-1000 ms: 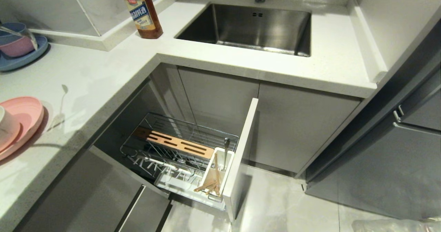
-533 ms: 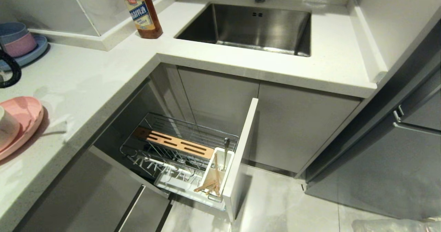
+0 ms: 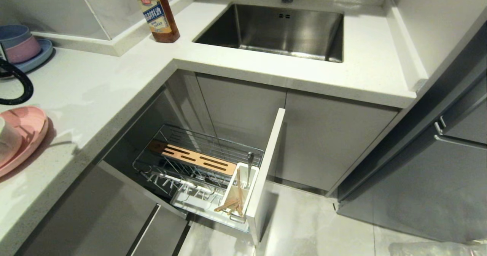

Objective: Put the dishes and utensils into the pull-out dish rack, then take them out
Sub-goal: Take the spoon out of the cupboard

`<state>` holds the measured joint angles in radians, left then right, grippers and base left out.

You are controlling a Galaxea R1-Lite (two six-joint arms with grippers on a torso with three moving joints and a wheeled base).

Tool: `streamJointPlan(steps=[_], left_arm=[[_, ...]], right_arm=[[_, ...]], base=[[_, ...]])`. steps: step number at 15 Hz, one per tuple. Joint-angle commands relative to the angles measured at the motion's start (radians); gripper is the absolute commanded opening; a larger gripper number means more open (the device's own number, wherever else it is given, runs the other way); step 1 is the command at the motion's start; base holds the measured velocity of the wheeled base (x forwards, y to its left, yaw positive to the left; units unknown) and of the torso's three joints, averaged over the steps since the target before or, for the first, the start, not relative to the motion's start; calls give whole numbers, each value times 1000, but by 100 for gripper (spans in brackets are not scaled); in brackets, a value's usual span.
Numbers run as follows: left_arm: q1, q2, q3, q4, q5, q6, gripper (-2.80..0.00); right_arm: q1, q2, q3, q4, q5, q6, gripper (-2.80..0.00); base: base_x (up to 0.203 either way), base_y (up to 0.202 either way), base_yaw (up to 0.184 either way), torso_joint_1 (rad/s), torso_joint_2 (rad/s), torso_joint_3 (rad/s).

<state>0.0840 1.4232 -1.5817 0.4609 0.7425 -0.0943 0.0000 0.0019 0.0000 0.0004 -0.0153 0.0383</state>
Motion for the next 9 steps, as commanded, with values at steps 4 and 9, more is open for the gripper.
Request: streamJointPlan(steps=[4, 9], left_arm=[[14, 55, -2, 38, 63, -1, -280], [10, 86, 21, 39, 101, 2, -280]], right_arm=[[0, 0, 3, 0, 0, 0, -280], [0, 0, 3, 1, 0, 0, -280]], base=[[0, 0, 0, 0, 0, 0], [0, 0, 0, 0, 0, 0]])
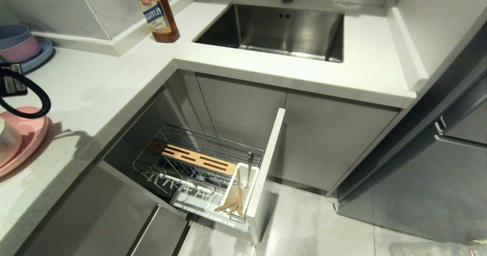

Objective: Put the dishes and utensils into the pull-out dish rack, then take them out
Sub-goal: Take the spoon out of the cupboard

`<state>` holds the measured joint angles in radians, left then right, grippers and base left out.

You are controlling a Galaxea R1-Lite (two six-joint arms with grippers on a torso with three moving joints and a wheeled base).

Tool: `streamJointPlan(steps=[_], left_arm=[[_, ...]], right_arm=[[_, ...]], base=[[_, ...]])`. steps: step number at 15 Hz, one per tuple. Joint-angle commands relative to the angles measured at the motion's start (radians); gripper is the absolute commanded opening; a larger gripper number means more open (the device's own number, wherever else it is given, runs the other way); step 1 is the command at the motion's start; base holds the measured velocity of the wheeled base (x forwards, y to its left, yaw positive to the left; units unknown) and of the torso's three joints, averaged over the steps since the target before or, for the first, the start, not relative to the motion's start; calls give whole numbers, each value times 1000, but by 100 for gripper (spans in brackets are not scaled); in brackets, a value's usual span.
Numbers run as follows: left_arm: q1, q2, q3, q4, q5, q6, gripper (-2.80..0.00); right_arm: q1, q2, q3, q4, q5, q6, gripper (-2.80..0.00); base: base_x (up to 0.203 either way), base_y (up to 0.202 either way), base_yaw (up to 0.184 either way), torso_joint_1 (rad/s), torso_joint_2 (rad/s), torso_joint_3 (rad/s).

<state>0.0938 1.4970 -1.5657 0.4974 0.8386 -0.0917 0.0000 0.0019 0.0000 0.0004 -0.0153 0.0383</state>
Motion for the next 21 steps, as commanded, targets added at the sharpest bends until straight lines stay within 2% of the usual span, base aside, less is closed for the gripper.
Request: streamJointPlan(steps=[1, 3, 8, 15, 19, 21], left_arm=[[-1, 12, 18, 3, 16, 2, -280], [-16, 14, 42, 0, 47, 26, -280], [-43, 30, 77, -3, 80, 31, -280], [-43, 69, 85, -89, 83, 76, -280], [-43, 98, 85, -91, 88, 79, -280], [-43, 109, 85, -86, 111, 79, -280]], right_arm=[[0, 0, 3, 0, 0, 0, -280], [0, 0, 3, 1, 0, 0, -280], [0, 0, 3, 0, 0, 0, -280], [0, 0, 3, 1, 0, 0, -280], [0, 0, 2, 0, 0, 0, -280], [0, 0, 2, 0, 0, 0, -280]], base=[[0, 0, 0, 0, 0, 0], [0, 0, 0, 0, 0, 0], [0, 0, 0, 0, 0, 0], [0, 0, 0, 0, 0, 0], [0, 0, 0, 0, 0, 0], [0, 0, 0, 0, 0, 0]])
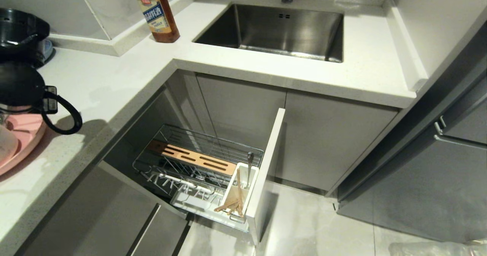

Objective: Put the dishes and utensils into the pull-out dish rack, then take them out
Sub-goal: Take the spoon out of the cupboard

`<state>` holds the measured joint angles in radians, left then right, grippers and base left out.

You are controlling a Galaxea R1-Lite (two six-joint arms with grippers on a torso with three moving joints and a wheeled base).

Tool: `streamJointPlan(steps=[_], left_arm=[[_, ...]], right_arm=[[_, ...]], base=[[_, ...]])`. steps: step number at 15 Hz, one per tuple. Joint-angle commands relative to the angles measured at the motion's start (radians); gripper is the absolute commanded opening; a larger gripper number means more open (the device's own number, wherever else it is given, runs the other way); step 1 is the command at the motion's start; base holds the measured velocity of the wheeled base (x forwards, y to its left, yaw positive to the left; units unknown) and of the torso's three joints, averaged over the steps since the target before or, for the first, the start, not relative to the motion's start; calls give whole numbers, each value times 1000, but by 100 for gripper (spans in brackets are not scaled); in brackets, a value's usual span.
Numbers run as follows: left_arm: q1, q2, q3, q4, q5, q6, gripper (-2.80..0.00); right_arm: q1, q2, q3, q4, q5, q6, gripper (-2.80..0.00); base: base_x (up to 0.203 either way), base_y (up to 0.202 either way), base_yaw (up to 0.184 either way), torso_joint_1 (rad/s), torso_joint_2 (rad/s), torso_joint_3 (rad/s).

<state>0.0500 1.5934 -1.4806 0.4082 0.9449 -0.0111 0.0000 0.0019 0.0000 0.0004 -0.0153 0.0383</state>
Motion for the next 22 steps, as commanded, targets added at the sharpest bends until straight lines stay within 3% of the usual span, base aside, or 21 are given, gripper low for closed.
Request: streamJointPlan(steps=[1, 13, 14, 22], left_arm=[[1, 14, 2, 4, 8, -1, -280], [-16, 16, 11, 5, 15, -1, -280], [-16, 14, 14, 4, 15, 0, 0], [-24, 11, 13, 3, 16, -1, 0]], right_arm=[[0, 0, 3, 0, 0, 0, -280], [0, 0, 3, 1, -1, 0, -280], [0, 0, 2, 0, 0, 0, -280], [0, 0, 2, 0, 0, 0, -280]], base=[[0, 0, 0, 0, 0, 0], [0, 0, 0, 0, 0, 0], [0, 0, 0, 0, 0, 0], [0, 0, 0, 0, 0, 0]])
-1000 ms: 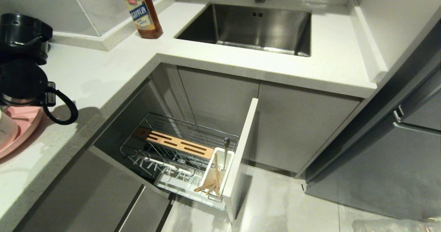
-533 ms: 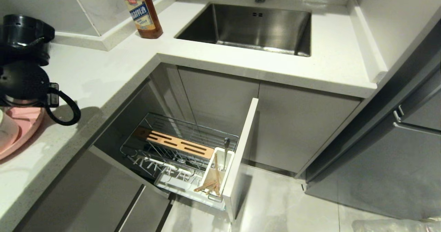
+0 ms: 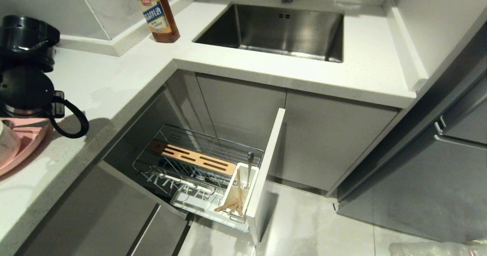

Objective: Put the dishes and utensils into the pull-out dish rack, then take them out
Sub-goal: Take the chopsticks out of the cupboard

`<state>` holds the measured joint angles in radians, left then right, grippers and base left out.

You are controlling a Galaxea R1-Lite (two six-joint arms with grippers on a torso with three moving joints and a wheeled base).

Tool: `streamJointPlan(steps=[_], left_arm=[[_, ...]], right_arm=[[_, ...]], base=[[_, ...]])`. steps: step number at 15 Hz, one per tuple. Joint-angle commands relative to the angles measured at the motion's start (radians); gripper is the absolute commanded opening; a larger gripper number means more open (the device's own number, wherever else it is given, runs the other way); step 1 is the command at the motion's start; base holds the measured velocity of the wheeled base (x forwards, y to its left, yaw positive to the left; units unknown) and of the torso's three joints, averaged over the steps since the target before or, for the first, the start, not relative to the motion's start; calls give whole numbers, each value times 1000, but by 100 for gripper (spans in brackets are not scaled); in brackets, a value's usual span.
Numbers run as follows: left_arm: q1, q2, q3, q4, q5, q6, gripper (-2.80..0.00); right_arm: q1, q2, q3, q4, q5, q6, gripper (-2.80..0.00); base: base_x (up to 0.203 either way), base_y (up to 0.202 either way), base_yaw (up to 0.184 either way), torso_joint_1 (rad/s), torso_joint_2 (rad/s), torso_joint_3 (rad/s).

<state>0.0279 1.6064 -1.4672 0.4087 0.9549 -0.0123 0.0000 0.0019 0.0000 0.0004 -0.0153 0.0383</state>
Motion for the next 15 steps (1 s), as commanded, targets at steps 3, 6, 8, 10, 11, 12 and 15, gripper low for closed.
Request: streamJointPlan(steps=[3, 6, 8, 10, 11, 12, 15], left_arm=[[-25, -14, -13, -13, 1, -9, 0], [-46, -47, -18, -92, -16, -8, 0], [-52, -74, -20, -106, -41, -8, -280], [-60, -105, -23, -131, -71, -10, -280], [-68, -118, -19, -151, -84, -9, -280], [-83, -136, -18, -167, -102, -9, -280], [-137, -203, -26, -177, -222, -38, -280]], right_arm=[[0, 0, 2, 0, 0, 0, -280], [0, 0, 3, 0, 0, 0, -280], [0, 0, 3, 0, 0, 0, -280], [0, 0, 3, 0, 0, 0, -280], [0, 0, 2, 0, 0, 0, -280], [0, 0, 2, 1, 0, 0, -280], [0, 0, 3, 0, -1, 0, -280]], base=[[0, 0, 0, 0, 0, 0], [0, 0, 0, 0, 0, 0], [0, 0, 0, 0, 0, 0], [0, 0, 0, 0, 0, 0], [0, 0, 0, 0, 0, 0], [0, 0, 0, 0, 0, 0], [0, 0, 0, 0, 0, 0]])
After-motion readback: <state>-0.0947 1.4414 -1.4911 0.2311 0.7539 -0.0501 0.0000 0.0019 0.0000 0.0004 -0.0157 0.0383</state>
